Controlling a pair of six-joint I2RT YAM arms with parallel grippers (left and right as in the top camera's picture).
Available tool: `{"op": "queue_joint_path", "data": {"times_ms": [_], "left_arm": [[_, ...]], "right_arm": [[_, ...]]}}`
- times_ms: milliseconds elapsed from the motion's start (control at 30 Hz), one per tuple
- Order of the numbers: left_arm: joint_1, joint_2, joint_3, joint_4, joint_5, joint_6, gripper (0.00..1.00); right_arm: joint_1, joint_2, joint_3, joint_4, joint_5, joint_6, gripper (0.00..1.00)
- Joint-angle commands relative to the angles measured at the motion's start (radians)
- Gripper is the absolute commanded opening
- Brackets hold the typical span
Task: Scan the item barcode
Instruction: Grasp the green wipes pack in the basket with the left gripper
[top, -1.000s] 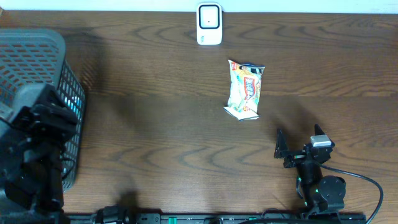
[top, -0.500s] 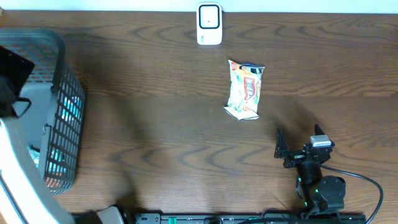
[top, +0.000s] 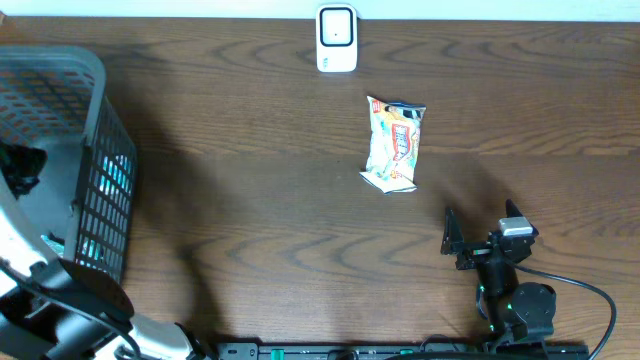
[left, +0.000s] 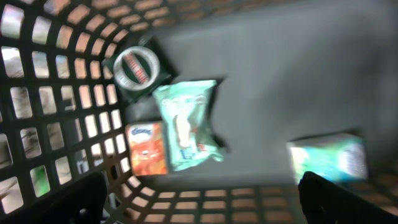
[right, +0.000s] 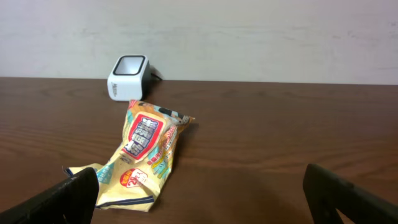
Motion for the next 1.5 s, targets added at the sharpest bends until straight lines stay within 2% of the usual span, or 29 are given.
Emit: {"op": "queue_joint_path", "data": {"times_ms": [0, 400, 567, 800, 1033, 1267, 1300, 1333, 1467], "left_arm": [[0.002, 0.016, -0.085, 0.016, -0.102, -0.095, 0.98], [0.002, 0.018, -0.389, 0.309, -0.108, -0.103, 0.98], [0.002, 0.033, -0.469, 0.393, -0.108, -0.050, 0.98], [0.002, 0.080, -0.507, 0.426, -0.108, -0.042, 0.99], [0.002, 0.148, -0.510, 0.420, -0.108, -0.041, 0.83], [0.002, 0.224, -0.512, 0.414, -0.108, -0.038, 0.80], [0.002, 0.235, -0.514, 0.414, -0.108, -0.038, 0.78], [0.002, 0.246, -0.517, 0.414, -0.108, -0.038, 0.71], [0.002, 0.288, -0.519, 0.397, -0.108, -0.034, 0.37]], "right_arm": [[0.007, -0.006, -0.001, -0.005, 0.001, 0.013, 0.99], [0.007, -0.006, -0.001, -0.005, 0.001, 0.013, 0.99], [0.007, -0.006, -0.001, -0.005, 0.001, 0.013, 0.99], [0.007, -0.006, -0.001, -0.005, 0.001, 0.013, 0.99], [0.007, -0.006, -0.001, -0.005, 0.001, 0.013, 0.99], [0.007, -0.006, -0.001, -0.005, 0.001, 0.013, 0.99], [0.007, -0.006, -0.001, -0.005, 0.001, 0.013, 0.99], [0.007, -0.006, -0.001, -0.005, 0.001, 0.013, 0.99], [0.007, -0.006, -0.001, -0.005, 0.001, 0.013, 0.99]]}}
